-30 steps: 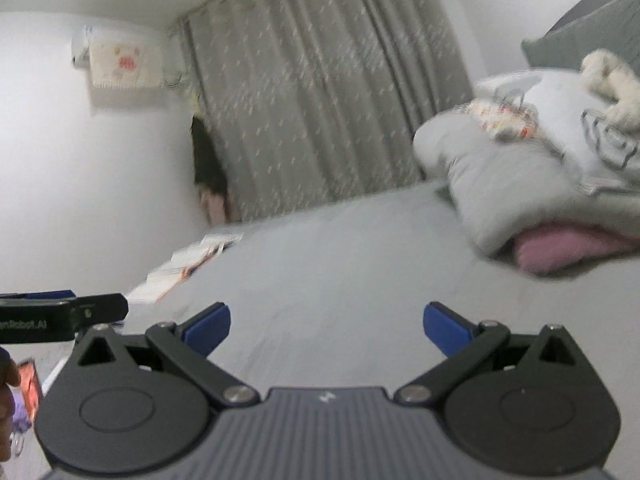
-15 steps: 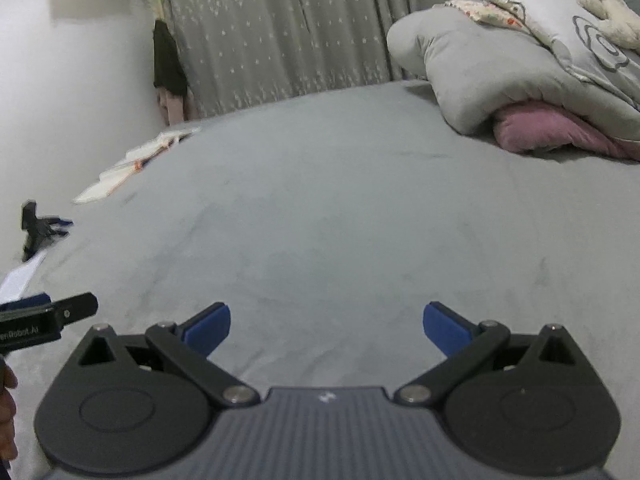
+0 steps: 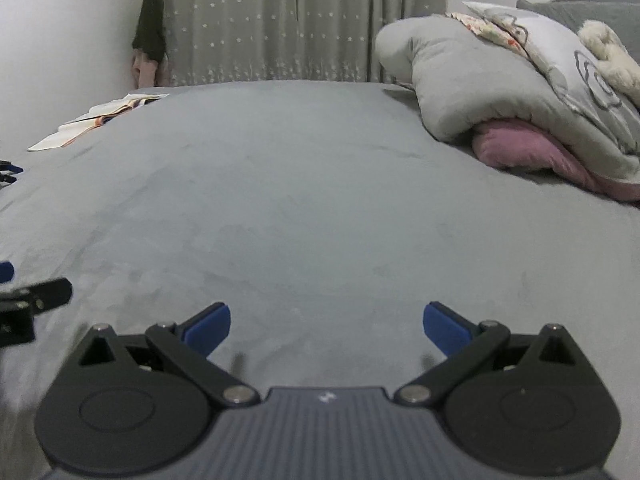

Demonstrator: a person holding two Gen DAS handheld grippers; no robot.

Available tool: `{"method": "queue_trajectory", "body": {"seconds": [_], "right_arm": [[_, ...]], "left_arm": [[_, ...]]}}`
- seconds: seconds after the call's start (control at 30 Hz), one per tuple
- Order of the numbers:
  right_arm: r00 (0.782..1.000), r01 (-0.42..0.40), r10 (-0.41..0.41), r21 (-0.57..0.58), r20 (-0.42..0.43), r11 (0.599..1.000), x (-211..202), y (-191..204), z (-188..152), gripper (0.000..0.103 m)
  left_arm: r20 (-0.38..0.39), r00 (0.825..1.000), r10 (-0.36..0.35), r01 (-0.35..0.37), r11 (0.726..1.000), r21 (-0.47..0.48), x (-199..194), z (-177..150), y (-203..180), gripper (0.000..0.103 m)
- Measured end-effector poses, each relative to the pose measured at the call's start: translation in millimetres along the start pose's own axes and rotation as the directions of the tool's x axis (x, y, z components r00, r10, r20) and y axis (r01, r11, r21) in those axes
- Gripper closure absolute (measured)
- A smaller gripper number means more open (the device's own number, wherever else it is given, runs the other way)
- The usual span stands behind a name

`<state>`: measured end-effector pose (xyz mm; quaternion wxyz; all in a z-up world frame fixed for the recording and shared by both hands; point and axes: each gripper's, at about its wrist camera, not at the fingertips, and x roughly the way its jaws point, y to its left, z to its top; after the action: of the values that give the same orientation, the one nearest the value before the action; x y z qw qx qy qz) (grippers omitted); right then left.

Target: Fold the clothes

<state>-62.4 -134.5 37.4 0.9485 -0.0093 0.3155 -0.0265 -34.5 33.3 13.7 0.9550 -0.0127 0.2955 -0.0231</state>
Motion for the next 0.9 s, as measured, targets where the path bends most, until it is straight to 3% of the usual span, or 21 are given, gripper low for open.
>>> {"method": "queue_trajectory", "body": {"seconds": [0.07, 0.17, 0.9], "right_arm": [[1.0, 0.013, -0.013, -0.007, -0.01, 1.0, 4, 0, -2, 0.0], [0.999, 0.034, -0.035, -0.005, -0.036, 0.999, 11, -1, -7, 0.0], [0.999, 0.038, -0.037, 0.014, -0.031, 0.999, 26, -13, -19, 0.0]], "left_arm": [[-0.014, 1.0, 0.007, -0.007, 1.0, -0.012, 5, -4, 2, 0.009], [-0.039, 0.999, 0.001, -0.002, 0.999, -0.035, 12, -8, 7, 0.0], [-0.059, 0.998, 0.022, -0.022, 1.0, -0.009, 17, -13, 2, 0.0]]}}
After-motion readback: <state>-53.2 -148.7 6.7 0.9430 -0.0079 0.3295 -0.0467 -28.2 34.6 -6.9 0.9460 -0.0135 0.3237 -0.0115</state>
